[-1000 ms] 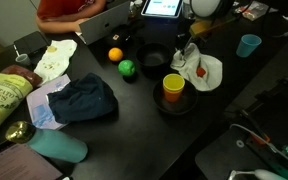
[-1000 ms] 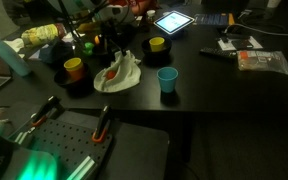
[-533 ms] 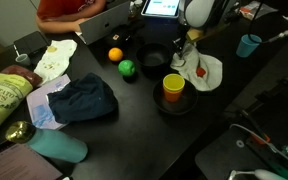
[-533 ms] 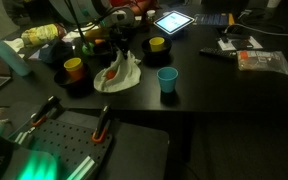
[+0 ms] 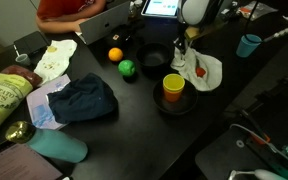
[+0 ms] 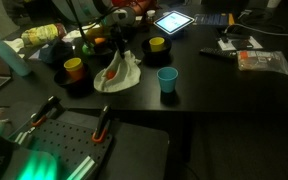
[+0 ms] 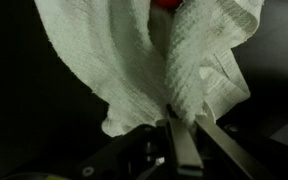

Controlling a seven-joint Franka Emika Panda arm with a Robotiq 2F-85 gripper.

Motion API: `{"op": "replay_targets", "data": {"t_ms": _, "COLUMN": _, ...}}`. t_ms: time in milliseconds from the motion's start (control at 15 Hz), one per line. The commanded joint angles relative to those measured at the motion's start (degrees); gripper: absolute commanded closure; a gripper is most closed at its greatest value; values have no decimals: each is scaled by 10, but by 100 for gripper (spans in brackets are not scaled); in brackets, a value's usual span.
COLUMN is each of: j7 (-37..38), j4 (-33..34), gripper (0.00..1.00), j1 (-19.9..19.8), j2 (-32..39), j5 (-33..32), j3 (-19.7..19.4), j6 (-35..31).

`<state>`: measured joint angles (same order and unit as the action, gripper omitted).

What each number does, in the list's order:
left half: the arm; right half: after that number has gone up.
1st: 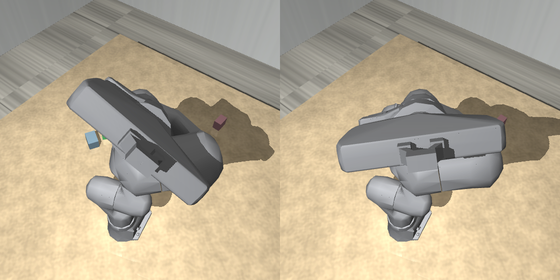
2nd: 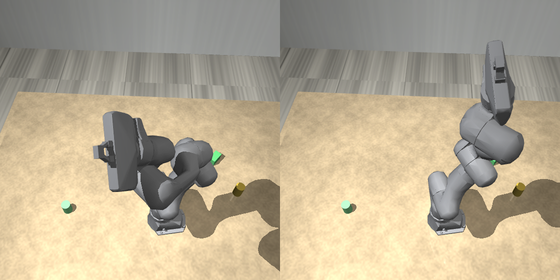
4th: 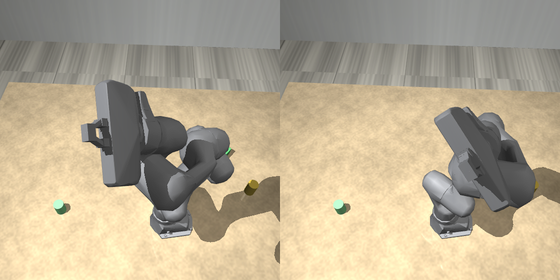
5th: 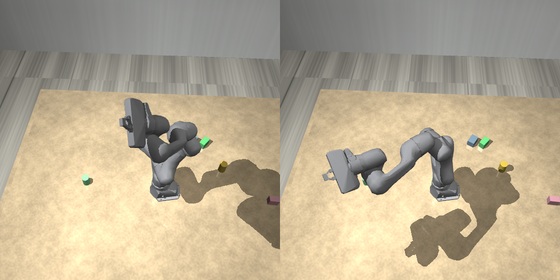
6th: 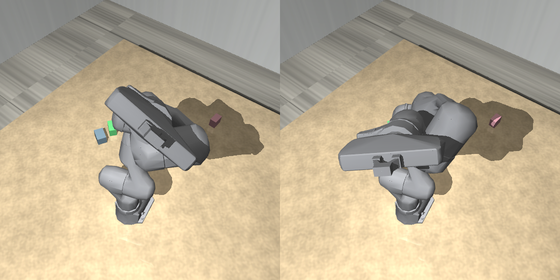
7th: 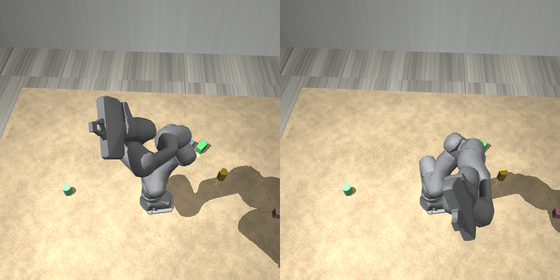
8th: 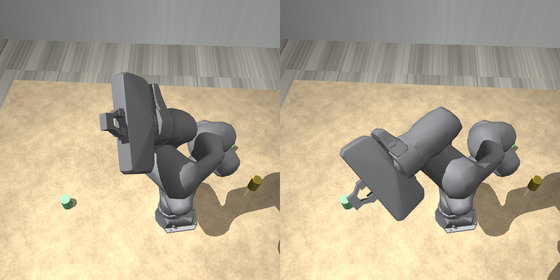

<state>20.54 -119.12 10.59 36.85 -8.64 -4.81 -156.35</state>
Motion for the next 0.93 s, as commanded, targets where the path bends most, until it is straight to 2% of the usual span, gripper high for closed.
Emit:
{"op": "replay_targets", "data": {"t_ms": 0, "j7": -17, "j4": 9, "gripper": 92, "j1": -6, "j2": -10, "j5": 34, "j3": 8, "j6": 36}}
{"op": "replay_targets", "data": {"t_ms": 267, "j7": 0, "j4": -10, "gripper": 93, "j1": 8, "j2": -53, "j5": 30, "j3": -4, "j6": 108}}
{"op": "replay_targets", "data": {"t_ms": 467, "j7": 2, "j4": -21, "gripper": 93, "j1": 1, "j2": -90, "j5": 28, "j3": -1, "j6": 165}}
{"op": "replay_targets", "data": {"t_ms": 600, "j7": 7, "j4": -50, "gripper": 93, "j1": 0, "j2": -137, "j5": 32, "j3": 6, "j6": 223}}
{"op": "replay_targets", "data": {"t_ms": 867, "j7": 10, "j4": -87, "gripper": 93, "j1": -14, "j2": -186, "j5": 44, "j3": 19, "j6": 333}}
